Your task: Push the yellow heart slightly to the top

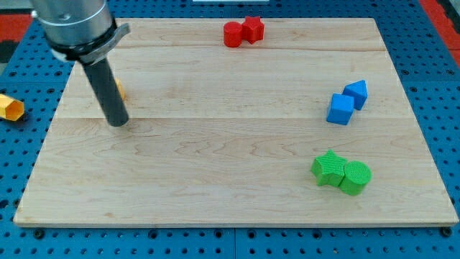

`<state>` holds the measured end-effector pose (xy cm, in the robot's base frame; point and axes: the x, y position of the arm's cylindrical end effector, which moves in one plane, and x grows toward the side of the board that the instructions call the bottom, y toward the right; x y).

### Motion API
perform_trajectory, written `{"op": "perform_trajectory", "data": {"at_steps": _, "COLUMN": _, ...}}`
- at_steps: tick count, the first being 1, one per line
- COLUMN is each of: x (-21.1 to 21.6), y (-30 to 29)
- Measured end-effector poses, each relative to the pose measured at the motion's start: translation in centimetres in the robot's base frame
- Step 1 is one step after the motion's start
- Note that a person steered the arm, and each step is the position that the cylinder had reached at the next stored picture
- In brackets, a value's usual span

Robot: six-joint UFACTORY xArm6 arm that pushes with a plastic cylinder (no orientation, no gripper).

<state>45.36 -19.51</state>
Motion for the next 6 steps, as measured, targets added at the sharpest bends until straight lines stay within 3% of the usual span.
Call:
{"op": "perform_trajectory", "data": {"at_steps": 1, "x": -3.7, "y": -6.5}}
{"op": "perform_trajectory", "data": {"at_steps": 3, "x": -5.7, "y": 8.4}}
{"op": "perform_trajectory", "data": {"at_steps": 4, "x": -9.5, "y": 4.9}}
{"op": "perform_trajectory", "data": {"at_steps": 5, "x": -6.3, "y": 6.0}}
{"op": "perform_trajectory", "data": {"at_steps": 6, "x": -6.1, "y": -1.3}}
